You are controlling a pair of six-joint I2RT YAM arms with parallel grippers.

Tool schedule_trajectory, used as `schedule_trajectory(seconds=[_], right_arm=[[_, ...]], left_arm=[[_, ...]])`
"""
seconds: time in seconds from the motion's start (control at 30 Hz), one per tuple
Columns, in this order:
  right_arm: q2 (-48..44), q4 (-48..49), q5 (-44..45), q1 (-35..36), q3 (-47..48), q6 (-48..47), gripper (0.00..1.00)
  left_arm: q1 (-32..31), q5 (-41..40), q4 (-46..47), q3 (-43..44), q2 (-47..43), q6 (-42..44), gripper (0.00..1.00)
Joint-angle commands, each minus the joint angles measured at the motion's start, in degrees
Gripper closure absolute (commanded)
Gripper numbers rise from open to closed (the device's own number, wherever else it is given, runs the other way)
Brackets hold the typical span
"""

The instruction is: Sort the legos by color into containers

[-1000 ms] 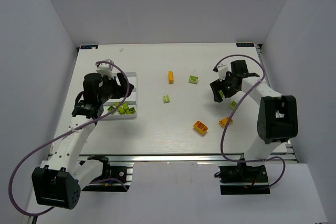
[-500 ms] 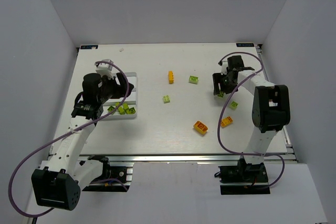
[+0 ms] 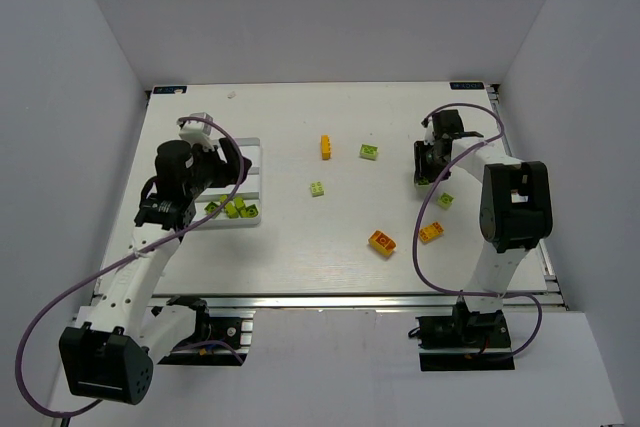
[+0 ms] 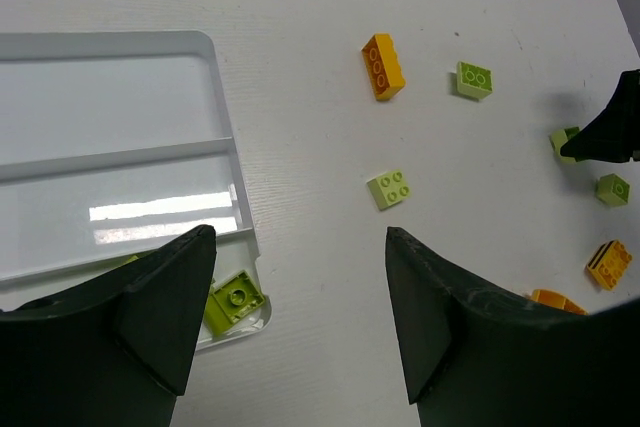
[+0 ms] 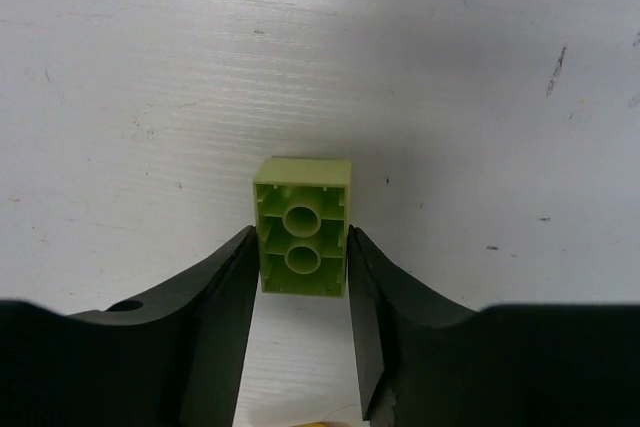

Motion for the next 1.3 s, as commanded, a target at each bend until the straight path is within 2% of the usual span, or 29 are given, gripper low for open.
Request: schedule_trajectory(seconds=[0.0,0.1,0.13,0.23,0.33,0.53,0.6,0.67,0.8,0.87,0.93,1.03,1.07,1.23,1.27], right_arm=[[1.04,1.93,0.95,0.62,0.61,0.03,0.58],[1.22,1.84,0.95,1.32,1.31,-2.25,0.73],[1.13,1.84,0.95,1.93,1.57,-4.17,0.83],[-0.01,1.66,-1.41,4.57,2.80,-10.68,0.94],[-2.03,1.75,-7.46,9.56,4.12,-18.66,1.00],[0.24,-2.82,-18.90,22.82,14.83,-29.75,1.00],[4.37,-5.53,-21.10,24.60,22.20,-31.35,1.00],[10.05,-7.99,-23.30,28.03,28.26,-31.61,1.00],[19.66,-11.70,-23.58,32.69,47.39,-29.16,1.00],[24.06,-10.56,-23.14,35.23,52.09,-26.89,1.00],[25.99,-6.46,-22.78,36.91,54.57,-25.82,1.00],[26.09,-0.99,-21.20,39.46,52.30,-24.06,0.99],[26.09,2.33,-20.94,40.60,51.85,-23.62,0.97],[28.02,6.49,-21.20,42.28,52.64,-20.02,0.90],[28.46,6.93,-21.20,42.54,53.60,-19.67,0.86]], left_arm=[[0.03,-1.48,0.40,-0.49,-1.84,0.63,0.21],[0.03,-1.75,0.57,-0.57,-2.37,0.63,0.22],[0.03,-1.75,0.57,-0.75,-2.46,0.63,0.22],[0.03,-2.01,1.10,-0.93,-3.33,0.63,0.22],[0.03,-2.71,1.54,-1.36,-4.74,0.63,0.22],[0.03,-4.82,3.91,-3.38,-9.83,1.33,0.21],[0.03,-5.87,5.31,-4.35,-12.20,1.59,0.22],[0.03,-7.81,7.24,-6.01,-15.79,1.94,0.21],[0.55,-10.18,9.71,-8.57,-21.08,2.65,0.21],[0.56,-10.54,10.50,-9.27,-22.84,3.00,0.22],[1.08,-10.45,11.03,-9.71,-23.55,3.17,0.21],[1.09,-10.01,11.47,-9.89,-23.64,3.44,0.22],[1.09,-9.66,11.38,-9.80,-23.47,3.44,0.22],[1.09,-8.78,11.38,-9.63,-22.85,3.79,0.21],[1.09,-8.78,11.47,-9.63,-22.76,3.79,0.21]])
